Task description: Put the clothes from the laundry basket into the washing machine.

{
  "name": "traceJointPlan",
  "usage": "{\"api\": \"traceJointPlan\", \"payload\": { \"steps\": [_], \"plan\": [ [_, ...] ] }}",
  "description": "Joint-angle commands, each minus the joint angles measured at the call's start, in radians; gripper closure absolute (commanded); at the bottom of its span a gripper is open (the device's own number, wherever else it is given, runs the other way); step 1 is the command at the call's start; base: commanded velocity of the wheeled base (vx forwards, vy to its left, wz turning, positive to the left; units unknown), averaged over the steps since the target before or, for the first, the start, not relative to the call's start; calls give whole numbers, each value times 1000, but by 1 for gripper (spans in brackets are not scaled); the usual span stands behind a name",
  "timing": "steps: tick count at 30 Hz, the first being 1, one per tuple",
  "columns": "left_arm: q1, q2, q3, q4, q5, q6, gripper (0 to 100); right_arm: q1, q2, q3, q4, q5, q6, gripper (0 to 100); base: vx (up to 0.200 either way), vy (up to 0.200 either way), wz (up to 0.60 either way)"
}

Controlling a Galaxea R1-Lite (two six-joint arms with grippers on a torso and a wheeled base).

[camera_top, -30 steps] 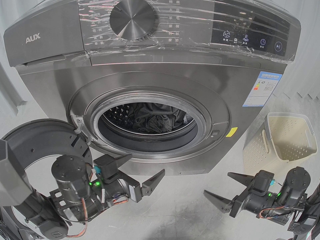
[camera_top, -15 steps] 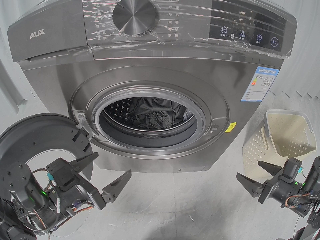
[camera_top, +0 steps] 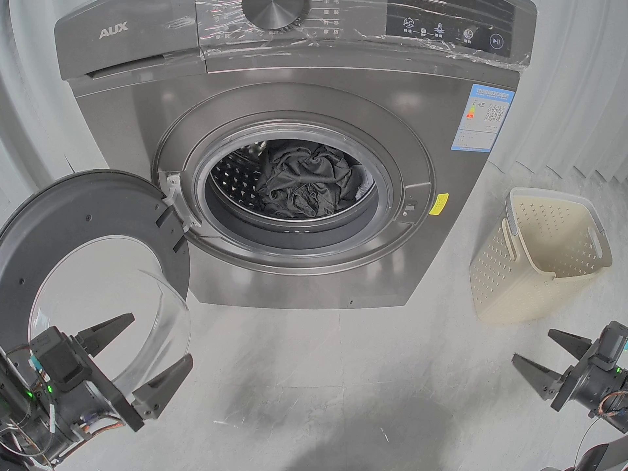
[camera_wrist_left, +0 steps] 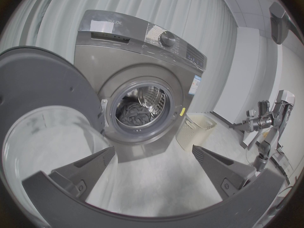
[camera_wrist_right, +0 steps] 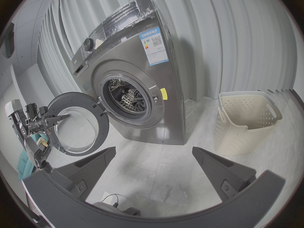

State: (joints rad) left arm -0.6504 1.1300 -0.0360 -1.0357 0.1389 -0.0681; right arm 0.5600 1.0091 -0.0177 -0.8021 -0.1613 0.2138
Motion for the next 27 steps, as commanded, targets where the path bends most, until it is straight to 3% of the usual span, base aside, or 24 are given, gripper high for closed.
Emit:
{"api": "traceJointPlan", "payload": {
  "steps": [1, 3, 5, 11, 16, 18, 21, 27],
  "plan": [
    [43, -253, -2, 171, 1, 2, 0, -130, -190, 16, 93, 3, -37, 0, 0, 0, 0],
    [45, -256, -4, 175, -1, 2, 0, -134, -192, 16, 95, 3, -37, 0, -100, 0, 0],
    [87, -317, 13, 224, -4, 4, 0, -226, -222, 16, 110, 3, -50, 0, -200, 0, 0],
    [143, -421, 36, 295, -5, -9, 0, -293, -307, 16, 184, 5, -59, 0, -200, 0, 0],
    [210, -572, 36, 473, -7, 1, 0, -361, -523, 16, 412, 9, -97, 0, -120, 0, 0],
    [215, -593, 36, 491, -7, 1, 0, -373, -566, 16, 449, 17, -111, 0, -100, 0, 0],
    [255, -662, 36, 539, -19, -9, 0, -423, -762, 16, 601, 66, -131, 0, -200, 0, 0],
    [336, -739, 36, 620, -21, 7, 0, -488, -920, 15, 739, 80, -136, 0, -67, 0, 0]
  ]
}}
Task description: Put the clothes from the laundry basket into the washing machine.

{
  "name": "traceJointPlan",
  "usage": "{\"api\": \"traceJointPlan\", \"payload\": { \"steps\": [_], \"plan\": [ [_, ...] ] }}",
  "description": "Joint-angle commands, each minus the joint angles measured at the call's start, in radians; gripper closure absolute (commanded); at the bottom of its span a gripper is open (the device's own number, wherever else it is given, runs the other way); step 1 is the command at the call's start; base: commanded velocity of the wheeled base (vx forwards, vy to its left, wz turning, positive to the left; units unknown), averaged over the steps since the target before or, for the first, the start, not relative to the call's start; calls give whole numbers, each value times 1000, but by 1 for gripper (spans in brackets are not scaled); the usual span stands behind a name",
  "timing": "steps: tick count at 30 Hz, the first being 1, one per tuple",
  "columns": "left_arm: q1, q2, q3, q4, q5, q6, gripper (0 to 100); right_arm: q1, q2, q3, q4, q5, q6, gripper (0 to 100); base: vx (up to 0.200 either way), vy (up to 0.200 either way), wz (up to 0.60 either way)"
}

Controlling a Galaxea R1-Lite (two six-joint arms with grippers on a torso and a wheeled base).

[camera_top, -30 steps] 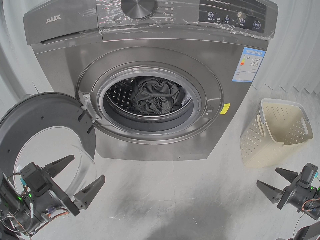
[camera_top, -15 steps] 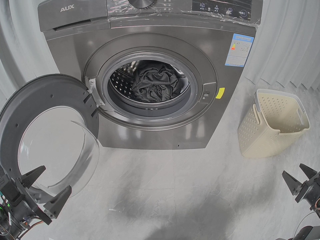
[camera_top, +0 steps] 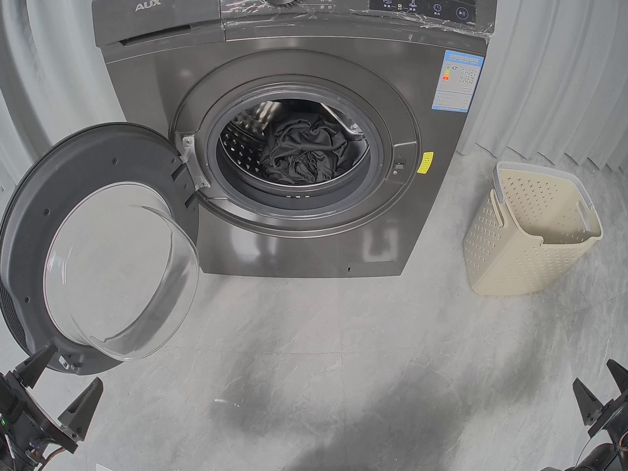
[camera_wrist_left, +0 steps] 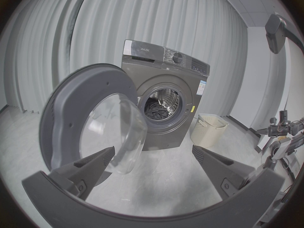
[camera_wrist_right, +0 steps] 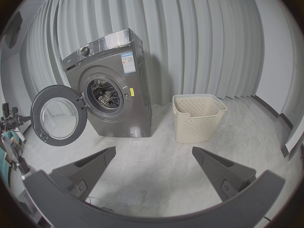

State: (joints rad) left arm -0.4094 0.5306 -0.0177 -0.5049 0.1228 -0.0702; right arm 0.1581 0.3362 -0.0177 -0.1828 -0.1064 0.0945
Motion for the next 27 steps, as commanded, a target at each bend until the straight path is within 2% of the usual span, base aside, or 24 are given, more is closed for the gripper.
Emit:
{"api": "traceJointPlan", "payload": {
  "steps": [1, 3, 5, 7, 8, 9, 11, 14, 15, 16, 18, 19, 20, 22, 23, 27],
  "plan": [
    [106, -159, 18, 115, -6, 10, 0, -91, -255, 15, 124, 28, -16, 0, 0, 0, 0],
    [136, -230, 18, 201, -17, 24, 0, -112, -264, 16, 118, 60, -16, 0, 0, 0, 0],
    [182, -336, 18, 299, -46, 40, 0, -138, -286, 15, 138, 126, -19, 0, 0, 0, 0],
    [228, -439, 18, 393, -98, 55, 0, -155, -327, 16, 135, 165, -32, 0, 0, 0, 0],
    [238, -452, 18, 414, -109, 64, 0, -153, -333, 16, 135, 157, -41, 0, 0, 0, 0],
    [244, -442, 18, 427, -104, 61, 0, -153, -332, 16, 135, 139, -52, 0, 0, 0, 0],
    [257, -436, 18, 424, -68, 50, 0, -157, -330, 18, 172, 99, -55, 0, 0, 0, 0],
    [310, -437, 18, 430, -63, 66, 0, -155, -330, 7, 212, 99, -55, 0, 0, 0, 0],
    [380, -451, 18, 434, -75, 69, 0, -155, -332, 10, 203, 99, -53, 0, 0, 0, 0],
    [409, -475, 18, 437, -98, 63, 0, -153, -330, 13, 197, 99, -53, 0, 0, 0, 0],
    [425, -531, 18, 439, -180, 64, 0, -153, -332, 13, 192, 99, -59, 0, 0, 0, 0],
    [412, -531, 18, 439, -195, 58, 0, -153, -333, 13, 192, 99, -67, 0, 0, 0, 0],
    [409, -531, 18, 456, -180, 79, 0, -152, -333, 13, 192, 99, -67, 0, 0, 0, 0],
    [411, -529, 15, 529, -107, 63, 0, -153, -332, 13, 192, 99, -67, 0, 0, 0, 0],
    [409, -529, 7, 545, -91, 66, 0, -153, -332, 13, 192, 99, -67, 0, 0, 0, 0],
    [409, -529, 15, 514, -118, 75, 0, -153, -333, 13, 192, 99, -67, 0, 0, 0, 0]
  ]
}}
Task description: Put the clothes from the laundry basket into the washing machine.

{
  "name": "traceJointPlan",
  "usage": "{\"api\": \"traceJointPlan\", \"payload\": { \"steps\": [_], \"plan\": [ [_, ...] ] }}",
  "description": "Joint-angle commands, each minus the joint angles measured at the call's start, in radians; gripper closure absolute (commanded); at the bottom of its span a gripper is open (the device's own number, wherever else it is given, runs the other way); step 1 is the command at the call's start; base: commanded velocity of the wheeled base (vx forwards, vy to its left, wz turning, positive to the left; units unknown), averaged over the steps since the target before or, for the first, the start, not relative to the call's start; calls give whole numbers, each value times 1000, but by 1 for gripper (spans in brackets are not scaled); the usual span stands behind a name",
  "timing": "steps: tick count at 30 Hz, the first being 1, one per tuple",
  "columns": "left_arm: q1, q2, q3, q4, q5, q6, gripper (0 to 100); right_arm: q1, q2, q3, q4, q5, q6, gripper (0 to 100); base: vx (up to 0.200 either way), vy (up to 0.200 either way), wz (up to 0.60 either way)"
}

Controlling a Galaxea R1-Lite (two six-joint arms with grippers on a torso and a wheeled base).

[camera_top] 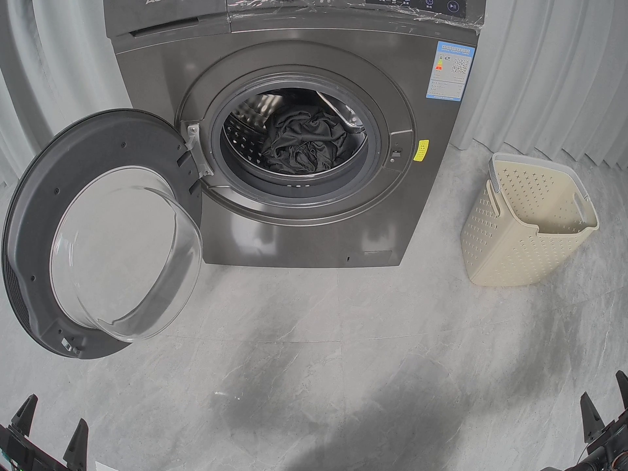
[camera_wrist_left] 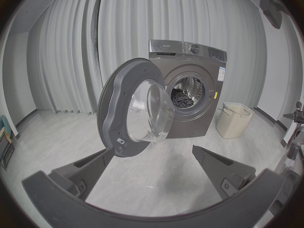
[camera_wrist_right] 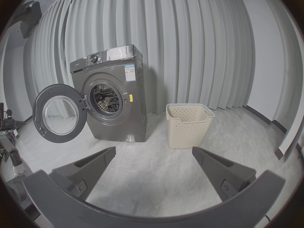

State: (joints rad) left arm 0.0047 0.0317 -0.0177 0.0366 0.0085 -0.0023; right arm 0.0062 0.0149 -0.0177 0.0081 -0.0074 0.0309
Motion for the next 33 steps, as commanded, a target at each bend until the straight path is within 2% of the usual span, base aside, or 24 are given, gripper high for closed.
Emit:
{"api": "traceJointPlan", "payload": {
  "steps": [1, 5, 10, 14, 26, 33],
  "plan": [
    [-5, -30, 16, -29, -4, 7, 0, -2, -12, 13, 1, 0, -3, 0, 0, 0, 0],
    [-5, -30, 16, -29, -5, 7, 0, -2, -12, 13, 1, 0, -3, 0, 0, 0, 0],
    [-5, -30, 16, -29, -7, 5, 0, -2, -12, 13, 1, 0, -3, 0, 0, 200, 0],
    [-6, -30, 15, -29, -9, -10, 0, -2, -12, 13, 1, 0, -3, 0, 0, 200, 0],
    [-5, -30, 16, -30, -16, -1, 0, -2, -12, 13, 1, 0, -3, 0, 0, 200, 0],
    [-6, -30, 15, -29, -25, -4, 0, -2, -12, 13, 1, 0, -3, 0, 0, 0, 0]
  ]
}}
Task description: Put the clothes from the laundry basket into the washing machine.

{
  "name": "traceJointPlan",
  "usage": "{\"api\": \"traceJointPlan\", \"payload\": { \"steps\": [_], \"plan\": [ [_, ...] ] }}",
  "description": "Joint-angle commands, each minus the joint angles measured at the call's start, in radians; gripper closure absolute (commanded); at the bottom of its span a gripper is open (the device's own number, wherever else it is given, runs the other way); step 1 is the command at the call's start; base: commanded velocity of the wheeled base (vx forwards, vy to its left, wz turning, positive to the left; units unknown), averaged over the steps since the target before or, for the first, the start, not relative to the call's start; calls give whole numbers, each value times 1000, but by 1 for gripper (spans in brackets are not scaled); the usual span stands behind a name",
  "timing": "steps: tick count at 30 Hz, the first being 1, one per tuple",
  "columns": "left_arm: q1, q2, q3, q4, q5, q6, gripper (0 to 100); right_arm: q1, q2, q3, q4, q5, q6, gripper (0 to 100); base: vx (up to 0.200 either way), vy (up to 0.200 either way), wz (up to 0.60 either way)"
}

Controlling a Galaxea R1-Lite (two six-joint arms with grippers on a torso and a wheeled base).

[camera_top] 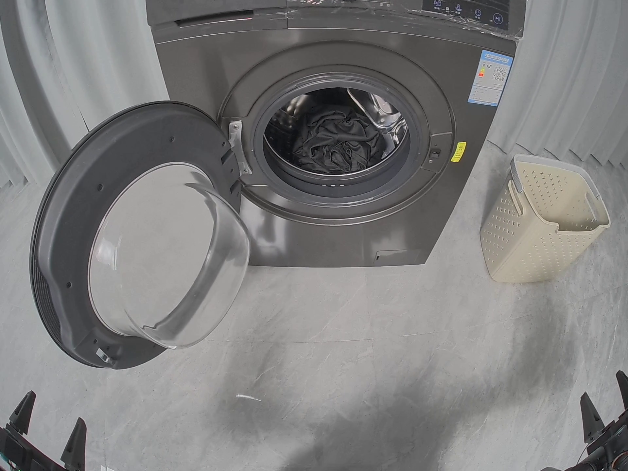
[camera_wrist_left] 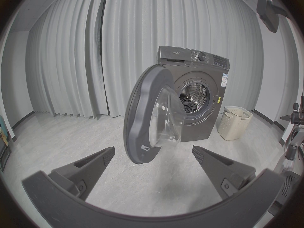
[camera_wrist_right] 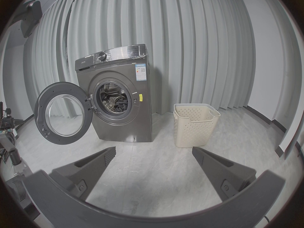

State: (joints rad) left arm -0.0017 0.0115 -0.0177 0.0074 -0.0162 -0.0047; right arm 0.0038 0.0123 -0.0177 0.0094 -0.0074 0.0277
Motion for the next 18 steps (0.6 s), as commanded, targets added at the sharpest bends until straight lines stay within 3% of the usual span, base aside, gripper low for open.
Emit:
{"api": "traceJointPlan", "payload": {
  "steps": [1, 8, 14, 18],
  "plan": [
    [0, -10, 16, 0, 1, 0, 0, 1, -9, 13, 0, 0, 0, 0, 0, 0, 0],
    [0, -10, 16, 0, 1, 3, 0, 1, -9, 15, 0, 1, -15, 0, -171, 0, 0],
    [0, -10, 16, 0, 1, 2, 0, 1, -8, 15, 0, 3, -15, 0, 0, 0, 0],
    [0, -10, 16, 0, 2, 2, 0, 1, -9, 15, 0, 6, -15, 0, 0, 200, 0]
  ]
}}
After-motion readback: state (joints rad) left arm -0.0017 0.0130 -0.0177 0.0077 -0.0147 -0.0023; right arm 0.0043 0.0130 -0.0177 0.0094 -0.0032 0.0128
